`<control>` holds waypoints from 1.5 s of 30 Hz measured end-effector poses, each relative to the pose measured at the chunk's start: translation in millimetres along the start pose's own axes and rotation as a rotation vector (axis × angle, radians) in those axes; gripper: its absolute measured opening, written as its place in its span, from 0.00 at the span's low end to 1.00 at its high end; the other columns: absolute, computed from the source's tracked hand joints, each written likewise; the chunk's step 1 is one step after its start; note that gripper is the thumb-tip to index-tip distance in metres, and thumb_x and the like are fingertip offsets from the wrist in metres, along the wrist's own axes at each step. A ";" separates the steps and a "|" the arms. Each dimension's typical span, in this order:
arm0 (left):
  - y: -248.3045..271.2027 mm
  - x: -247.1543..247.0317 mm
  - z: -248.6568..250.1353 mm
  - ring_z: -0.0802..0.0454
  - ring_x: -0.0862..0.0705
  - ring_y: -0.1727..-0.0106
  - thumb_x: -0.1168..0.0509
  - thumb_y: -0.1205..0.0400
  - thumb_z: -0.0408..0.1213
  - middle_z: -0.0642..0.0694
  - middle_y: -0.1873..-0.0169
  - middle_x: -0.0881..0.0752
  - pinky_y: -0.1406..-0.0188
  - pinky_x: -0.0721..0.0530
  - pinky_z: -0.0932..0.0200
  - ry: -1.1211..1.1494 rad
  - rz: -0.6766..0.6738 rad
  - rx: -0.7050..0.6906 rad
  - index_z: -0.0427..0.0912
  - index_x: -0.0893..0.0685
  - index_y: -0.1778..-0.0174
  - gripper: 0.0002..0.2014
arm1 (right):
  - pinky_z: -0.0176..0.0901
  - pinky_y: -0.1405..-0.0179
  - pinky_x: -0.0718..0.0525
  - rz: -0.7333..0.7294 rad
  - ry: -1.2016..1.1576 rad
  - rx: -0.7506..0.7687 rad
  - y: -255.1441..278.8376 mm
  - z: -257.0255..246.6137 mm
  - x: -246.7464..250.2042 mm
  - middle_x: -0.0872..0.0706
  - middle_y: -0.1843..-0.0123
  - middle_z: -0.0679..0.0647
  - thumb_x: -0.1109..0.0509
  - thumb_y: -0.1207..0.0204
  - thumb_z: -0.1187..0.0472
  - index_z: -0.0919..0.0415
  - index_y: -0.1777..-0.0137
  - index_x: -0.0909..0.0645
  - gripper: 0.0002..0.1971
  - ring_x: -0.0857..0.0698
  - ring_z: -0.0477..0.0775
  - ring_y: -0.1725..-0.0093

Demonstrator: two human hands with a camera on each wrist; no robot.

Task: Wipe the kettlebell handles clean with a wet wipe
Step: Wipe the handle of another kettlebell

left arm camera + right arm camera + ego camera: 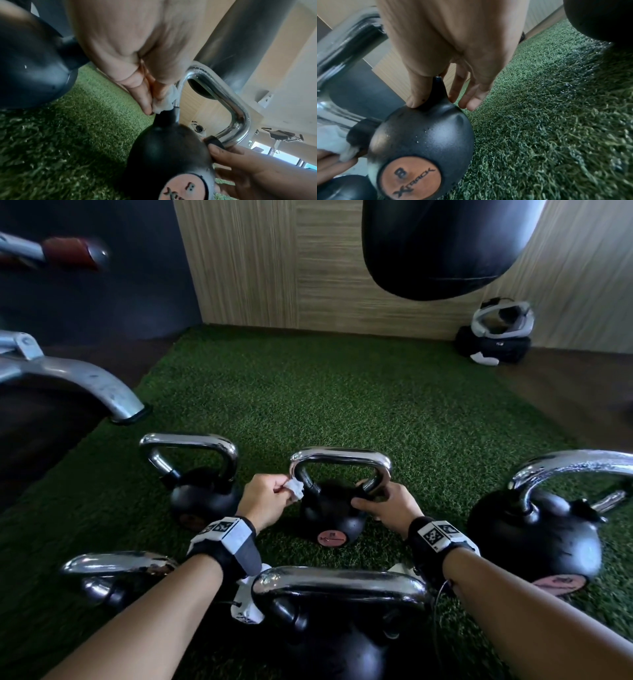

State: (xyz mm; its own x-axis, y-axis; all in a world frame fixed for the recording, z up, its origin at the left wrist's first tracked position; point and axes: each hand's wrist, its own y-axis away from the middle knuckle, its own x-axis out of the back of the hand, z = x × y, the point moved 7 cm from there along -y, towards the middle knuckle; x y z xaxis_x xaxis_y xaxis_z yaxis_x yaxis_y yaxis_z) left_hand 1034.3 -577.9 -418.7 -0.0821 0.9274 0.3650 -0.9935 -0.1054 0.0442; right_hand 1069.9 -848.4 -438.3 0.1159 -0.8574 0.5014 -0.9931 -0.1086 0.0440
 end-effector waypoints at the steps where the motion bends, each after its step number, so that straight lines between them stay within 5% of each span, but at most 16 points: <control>1: -0.9 1.1 -1.4 0.49 0.07 0.49 0.25 0.26 0.42 0.43 0.58 0.05 0.39 0.09 0.41 -0.034 -0.022 0.002 0.45 0.06 0.58 0.06 | 0.57 0.42 0.10 0.000 0.007 0.009 1.0 -2.7 0.3 0.05 0.54 0.47 0.11 0.36 0.48 0.50 0.47 0.08 0.18 0.08 0.49 0.52; 5: 1.2 1.8 -0.2 0.42 0.07 0.45 0.28 0.28 0.58 0.42 0.58 0.06 0.35 0.12 0.37 -0.062 -0.083 0.002 0.45 0.08 0.58 0.19 | 0.49 0.45 0.11 -0.010 0.074 -0.004 5.1 -11.3 4.4 0.06 0.53 0.48 0.10 0.39 0.50 0.51 0.48 0.10 0.20 0.08 0.49 0.51; 8: -0.5 3.4 8.2 0.54 0.06 0.58 0.30 0.19 0.56 0.53 0.67 0.07 0.46 0.08 0.49 -0.205 -0.004 -0.045 0.45 0.09 0.65 0.19 | 0.51 0.48 0.09 -0.065 0.143 -0.008 7.0 -11.7 10.1 0.06 0.57 0.51 0.10 0.43 0.61 0.53 0.55 0.10 0.17 0.08 0.51 0.54; 10: -8.1 0.6 11.9 0.54 0.06 0.61 0.31 0.20 0.57 0.52 0.68 0.07 0.49 0.07 0.48 -0.185 0.030 -0.055 0.46 0.08 0.67 0.20 | 0.51 0.58 0.09 -0.085 0.195 -0.014 7.4 -10.4 16.7 0.07 0.61 0.55 0.14 0.40 0.69 0.55 0.62 0.11 0.12 0.10 0.51 0.60; 13: -26.7 -8.0 19.8 0.49 0.06 0.60 0.31 0.24 0.62 0.49 0.67 0.06 0.49 0.07 0.47 -0.223 0.058 -0.047 0.50 0.06 0.64 0.19 | 0.37 0.73 0.19 -0.142 0.247 0.013 12.4 -16.7 21.7 0.12 0.68 0.51 0.20 0.30 0.74 0.50 0.70 0.15 0.18 0.16 0.48 0.69; 15: -35.4 -10.1 36.4 0.48 0.08 0.57 0.26 0.22 0.56 0.48 0.63 0.06 0.50 0.09 0.54 -0.311 0.101 -0.030 0.48 0.04 0.58 0.15 | 0.35 0.70 0.16 -0.203 0.228 0.037 15.8 -25.2 18.6 0.10 0.68 0.50 0.22 0.26 0.73 0.48 0.71 0.13 0.20 0.13 0.47 0.68; 19: -51.5 -17.0 53.6 0.54 0.16 0.58 0.20 0.22 0.48 0.51 0.58 0.09 0.73 0.29 0.75 -0.335 0.136 0.038 0.46 0.05 0.47 0.12 | 0.55 0.53 0.06 -0.325 0.267 0.081 19.6 -40.3 5.9 0.07 0.64 0.52 0.26 0.25 0.76 0.46 0.70 0.11 0.23 0.09 0.53 0.60; 23: -62.0 -25.2 46.5 0.57 0.12 0.56 0.18 0.25 0.44 0.48 0.49 0.05 0.58 0.21 0.70 -0.234 0.114 0.119 0.44 0.05 0.45 0.14 | 0.44 0.60 0.09 -0.411 0.256 0.073 19.5 -46.1 2.0 0.09 0.67 0.47 0.31 0.22 0.76 0.48 0.69 0.10 0.23 0.12 0.48 0.64; 25: -60.5 -31.6 39.3 0.49 0.08 0.48 0.21 0.22 0.33 0.38 0.44 0.07 0.54 0.10 0.62 0.013 0.026 0.180 0.33 0.08 0.42 0.13 | 0.36 0.63 0.15 -0.441 0.237 0.037 15.7 -45.2 3.7 0.10 0.69 0.40 0.32 0.20 0.74 0.49 0.66 0.11 0.21 0.14 0.40 0.66; 29: -50.7 -36.7 36.9 0.40 0.10 0.44 0.28 0.20 0.17 0.31 0.42 0.11 0.62 0.07 0.62 0.164 -0.047 0.186 0.21 0.15 0.38 0.14 | 0.36 0.65 0.21 -0.318 0.082 0.066 1.3 -46.6 3.2 0.08 0.62 0.38 0.22 0.31 0.54 0.38 0.59 0.11 0.07 0.15 0.36 0.68; 33: -51.6 -35.8 43.2 0.38 0.07 0.50 0.21 0.25 0.20 0.32 0.46 0.09 0.46 0.07 0.47 0.100 0.041 0.203 0.29 0.11 0.46 0.13 | 0.34 0.63 0.16 -0.320 0.004 0.021 -2.0 -29.2 -22.8 0.09 0.68 0.37 0.23 0.20 0.61 0.35 0.62 0.11 0.16 0.13 0.39 0.67; 36: -54.1 -24.1 59.9 0.44 0.06 0.51 0.21 0.24 0.28 0.43 0.53 0.06 0.47 0.07 0.50 -0.018 0.164 0.116 0.41 0.08 0.56 0.05 | 0.34 0.63 0.17 -0.278 -0.040 0.034 -2.8 -22.8 -26.3 0.09 0.69 0.37 0.24 0.19 0.63 0.35 0.65 0.11 0.19 0.14 0.37 0.70; 39: -47.1 -18.3 82.9 0.54 0.08 0.56 0.24 0.21 0.37 0.50 0.59 0.05 0.59 0.10 0.61 -0.138 0.233 -0.067 0.46 0.04 0.53 0.04 | 0.37 0.64 0.16 -0.247 -0.065 0.062 -1.4 -21.9 -23.4 0.08 0.67 0.42 0.21 0.20 0.60 0.37 0.64 0.12 0.15 0.13 0.42 0.69; 42: -50.2 -19.7 73.5 0.49 0.06 0.53 0.21 0.23 0.38 0.45 0.56 0.05 0.48 0.07 0.52 -0.170 0.172 0.024 0.45 0.05 0.48 0.08 | 0.41 0.60 0.15 -0.218 -0.072 0.074 -1.2 -19.2 -23.3 0.07 0.65 0.44 0.20 0.22 0.57 0.37 0.60 0.12 0.11 0.12 0.44 0.65; 45: -46.0 -18.3 79.0 0.51 0.06 0.52 0.21 0.23 0.34 0.50 0.57 0.04 0.46 0.07 0.50 -0.004 0.154 -0.067 0.48 0.04 0.49 0.09 | 0.40 0.60 0.15 -0.203 -0.064 0.085 -0.5 -17.6 -21.0 0.07 0.64 0.43 0.20 0.22 0.57 0.33 0.62 0.11 0.14 0.11 0.42 0.64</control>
State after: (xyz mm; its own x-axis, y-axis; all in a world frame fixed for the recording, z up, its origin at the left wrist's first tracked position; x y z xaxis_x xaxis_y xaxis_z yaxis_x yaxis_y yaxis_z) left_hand 1087.8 -618.4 -353.9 -0.2339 0.9004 0.3668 -0.9722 -0.2222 -0.0744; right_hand 1067.7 -821.5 -433.6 0.3167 -0.8437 0.4334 -0.9446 -0.3219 0.0635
